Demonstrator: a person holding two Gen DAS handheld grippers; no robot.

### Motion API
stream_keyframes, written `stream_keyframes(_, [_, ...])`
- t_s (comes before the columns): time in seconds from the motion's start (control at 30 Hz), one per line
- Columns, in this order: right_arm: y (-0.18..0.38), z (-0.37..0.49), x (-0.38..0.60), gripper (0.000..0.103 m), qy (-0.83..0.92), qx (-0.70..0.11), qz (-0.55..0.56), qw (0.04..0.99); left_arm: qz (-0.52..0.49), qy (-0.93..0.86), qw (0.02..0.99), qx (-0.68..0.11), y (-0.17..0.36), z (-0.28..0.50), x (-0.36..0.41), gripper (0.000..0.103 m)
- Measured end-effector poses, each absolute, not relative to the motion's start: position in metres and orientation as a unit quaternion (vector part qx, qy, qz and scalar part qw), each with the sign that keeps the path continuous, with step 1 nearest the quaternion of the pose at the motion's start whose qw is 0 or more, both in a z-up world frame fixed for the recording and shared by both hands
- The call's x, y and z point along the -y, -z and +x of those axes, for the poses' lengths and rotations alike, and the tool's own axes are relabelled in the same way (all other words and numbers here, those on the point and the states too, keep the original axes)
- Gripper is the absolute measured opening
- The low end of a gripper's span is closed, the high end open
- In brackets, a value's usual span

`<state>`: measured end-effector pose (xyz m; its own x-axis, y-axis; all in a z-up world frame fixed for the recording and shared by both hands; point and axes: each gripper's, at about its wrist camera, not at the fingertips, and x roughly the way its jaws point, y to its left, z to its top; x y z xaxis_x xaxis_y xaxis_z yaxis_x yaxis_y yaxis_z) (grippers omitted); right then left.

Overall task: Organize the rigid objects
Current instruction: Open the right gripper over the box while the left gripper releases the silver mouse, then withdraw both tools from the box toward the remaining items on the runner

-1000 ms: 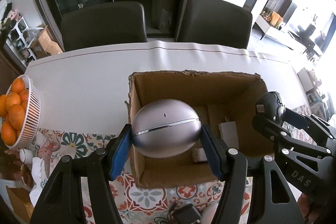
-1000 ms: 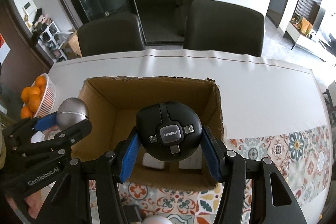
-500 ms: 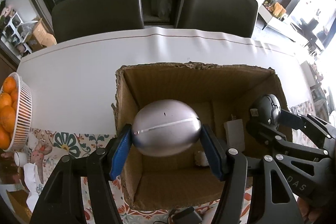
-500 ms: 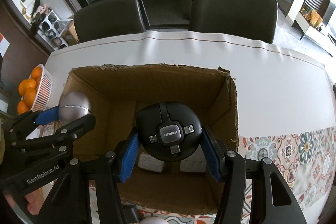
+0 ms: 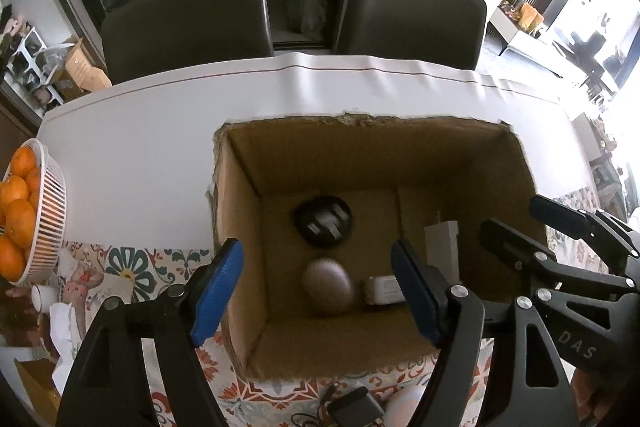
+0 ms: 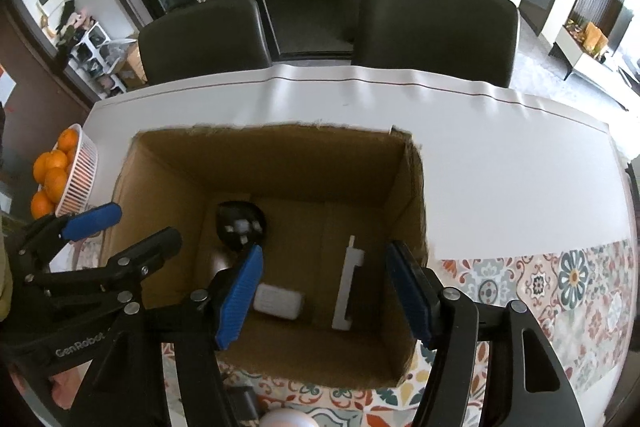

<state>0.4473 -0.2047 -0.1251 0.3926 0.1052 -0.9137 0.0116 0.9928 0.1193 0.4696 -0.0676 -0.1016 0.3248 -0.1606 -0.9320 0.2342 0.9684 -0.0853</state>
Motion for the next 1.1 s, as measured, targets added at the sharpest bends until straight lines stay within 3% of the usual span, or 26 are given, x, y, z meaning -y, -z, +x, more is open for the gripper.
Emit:
stream_keyframes(0.53, [0.086, 0.385, 0.207, 0.065, 0.006, -0.498, 0.065, 0.865, 0.029, 0.092, 0.845, -0.526, 0.061, 0.402, 0.05, 0.076])
stream_keyframes(1.1, [0.086, 0.324, 0.192, 0.065, -0.007, -0.499, 0.074, 0.863, 0.02, 0.113, 0.842, -0.527, 0.06, 0.341, 0.034, 0.076])
